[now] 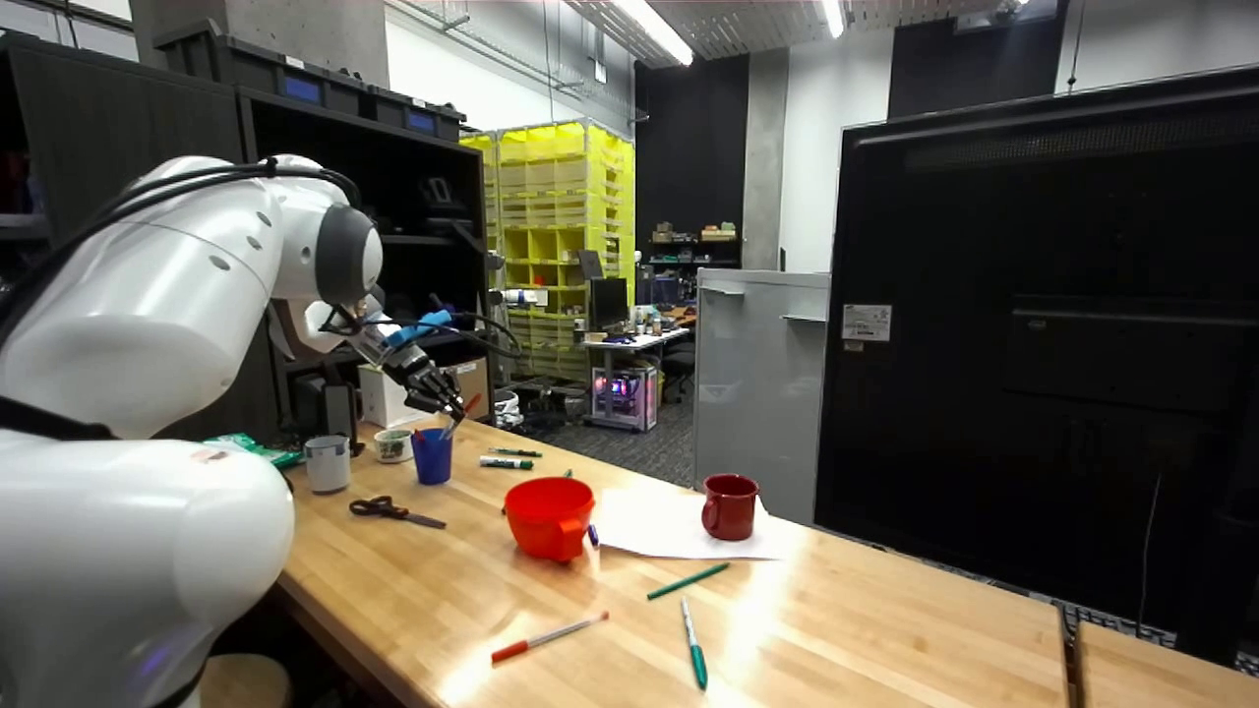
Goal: Put the orange pen inside the blue cup
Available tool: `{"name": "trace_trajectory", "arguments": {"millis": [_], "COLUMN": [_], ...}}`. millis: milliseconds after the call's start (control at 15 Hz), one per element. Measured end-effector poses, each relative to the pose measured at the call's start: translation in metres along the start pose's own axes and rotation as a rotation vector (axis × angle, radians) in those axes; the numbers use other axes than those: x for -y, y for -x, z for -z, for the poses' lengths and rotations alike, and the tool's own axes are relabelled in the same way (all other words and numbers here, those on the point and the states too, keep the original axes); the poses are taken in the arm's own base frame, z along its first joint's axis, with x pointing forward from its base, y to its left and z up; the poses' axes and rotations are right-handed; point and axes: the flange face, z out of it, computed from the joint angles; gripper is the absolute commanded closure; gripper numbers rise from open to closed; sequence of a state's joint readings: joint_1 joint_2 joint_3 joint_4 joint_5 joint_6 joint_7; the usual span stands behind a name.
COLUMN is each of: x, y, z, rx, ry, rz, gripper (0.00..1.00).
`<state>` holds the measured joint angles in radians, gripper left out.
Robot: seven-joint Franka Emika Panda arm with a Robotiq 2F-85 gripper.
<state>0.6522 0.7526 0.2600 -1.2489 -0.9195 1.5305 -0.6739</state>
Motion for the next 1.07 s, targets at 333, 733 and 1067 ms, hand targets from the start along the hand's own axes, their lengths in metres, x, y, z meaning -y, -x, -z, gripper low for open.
{"name": "trace_trajectory", "arguments": {"millis": [333,733,1067], "x": [-0.011,-0.013,-0.009], "y": [-0.007,-0.010,-0.024], "z": [0.010,0.030,0.022], "rx": [-0.002,0.007,0.028], "ry": [0.023,0.032,0.016], "rz": [0.026,0.035,0.057], "gripper": [0.97,0.97,0.97]}}
